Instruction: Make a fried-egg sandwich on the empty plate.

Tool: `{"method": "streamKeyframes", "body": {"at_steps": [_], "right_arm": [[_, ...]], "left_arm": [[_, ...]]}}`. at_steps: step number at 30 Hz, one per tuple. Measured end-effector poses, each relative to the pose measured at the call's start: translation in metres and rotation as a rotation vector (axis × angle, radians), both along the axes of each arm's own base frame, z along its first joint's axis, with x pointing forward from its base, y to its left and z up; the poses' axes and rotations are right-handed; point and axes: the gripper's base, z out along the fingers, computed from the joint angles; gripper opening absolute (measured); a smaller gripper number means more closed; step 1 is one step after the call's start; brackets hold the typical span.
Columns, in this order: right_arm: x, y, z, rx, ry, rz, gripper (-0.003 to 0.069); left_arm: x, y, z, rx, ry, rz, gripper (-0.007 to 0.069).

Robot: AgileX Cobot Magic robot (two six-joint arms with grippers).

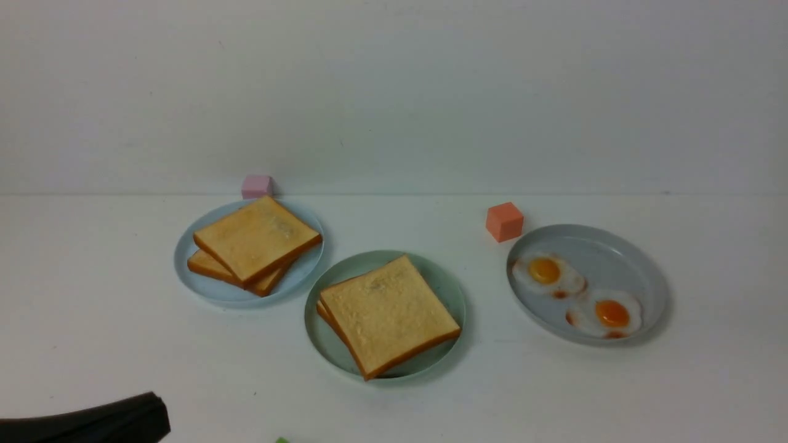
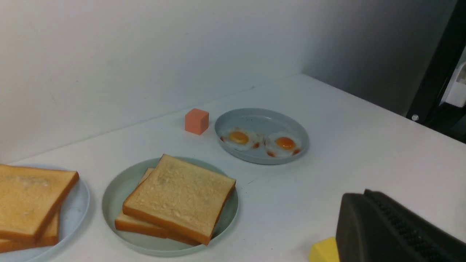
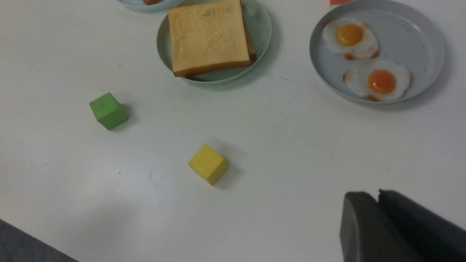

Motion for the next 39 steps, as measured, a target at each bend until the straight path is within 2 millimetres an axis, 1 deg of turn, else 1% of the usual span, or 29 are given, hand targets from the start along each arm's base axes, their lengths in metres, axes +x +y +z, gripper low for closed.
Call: {"method": "streamKeyframes", "body": {"at_steps": [4,10,16,18,19,20,21,22,23,24,25,26,27,28,29,30,31,32,33,36,39], "right_arm": [[0.000,0.000,0.000,-0.001,0.002,0.000,0.0093],[-0.002,-0.001,0.000,0.001,-0.003,-0.001,0.0101],[-0.014,-0.009,0.004,0.018,-0.055,-0.066,0.0103],[-0.021,-0.014,0.002,0.033,-0.118,-0.123,0.0079],[-0.023,-0.016,-0.003,0.044,-0.147,-0.152,0.0059],[-0.024,-0.018,-0.012,0.059,-0.185,-0.191,0.0030],[-0.024,-0.018,-0.015,0.062,-0.190,-0.198,0.0025],[-0.022,-0.020,-0.036,0.077,-0.240,-0.258,-0.0005],[-0.020,-0.022,-0.053,0.085,-0.266,-0.293,-0.0010],[-0.020,-0.022,-0.057,0.084,-0.270,-0.300,-0.0010],[-0.017,-0.025,-0.088,0.085,-0.302,-0.346,-0.0011],[-0.017,-0.025,-0.097,0.084,-0.306,-0.355,-0.0011],[-0.015,-0.027,-0.131,0.072,-0.318,-0.384,-0.0011],[-0.014,-0.029,-0.151,0.062,-0.328,-0.400,-0.0011],[-0.014,-0.029,-0.150,0.061,-0.338,-0.402,-0.0011],[-0.013,-0.031,-0.175,0.044,-0.348,-0.418,-0.0011],[-0.013,-0.031,-0.186,0.038,-0.342,-0.421,-0.0011],[-0.011,-0.032,-0.206,0.026,-0.338,-0.428,-0.0011],[-0.010,-0.033,-0.219,0.013,-0.322,-0.432,-0.0011],[-0.009,-0.033,-0.219,0.028,-0.367,-0.448,-0.0012],[-0.008,-0.034,-0.219,0.031,-0.373,-0.450,-0.0012]], "left_arm": [[0.000,0.001,-0.004,0.025,0.024,0.007,-0.0013],[0.000,0.001,-0.005,0.034,0.033,0.009,-0.0013],[0.000,0.001,-0.006,0.038,0.036,0.010,-0.0013],[0.000,0.001,-0.006,0.039,0.038,0.011,-0.0013],[0.000,0.001,-0.006,0.039,0.037,0.011,-0.0013],[0.000,0.001,-0.006,0.039,0.037,0.011,-0.0013],[0.000,0.001,-0.006,0.039,0.037,0.011,-0.0013],[0.000,0.001,-0.006,0.039,0.037,0.011,-0.0013],[0.000,0.001,-0.006,0.039,0.037,0.011,-0.0013],[0.000,0.001,-0.006,0.039,0.037,0.011,-0.0013],[0.000,0.001,-0.006,0.039,0.037,0.011,-0.0013],[0.000,0.001,-0.006,0.039,0.037,0.011,-0.0013],[0.000,0.001,-0.006,0.039,0.037,0.011,-0.0013],[0.000,0.001,-0.006,0.039,0.037,0.011,-0.0013],[0.000,0.001,-0.006,0.039,0.037,0.011,-0.0013],[0.000,0.001,-0.006,0.040,0.038,0.011,-0.0013],[0.000,0.001,-0.006,0.040,0.038,0.011,-0.0013],[0.000,0.001,-0.006,0.041,0.039,0.011,-0.0013],[0.000,0.001,-0.006,0.040,0.039,0.011,-0.0013],[0.000,0.001,-0.006,0.044,0.042,0.012,-0.0011],[0.000,0.001,-0.006,0.044,0.042,0.012,-0.0010]]}}
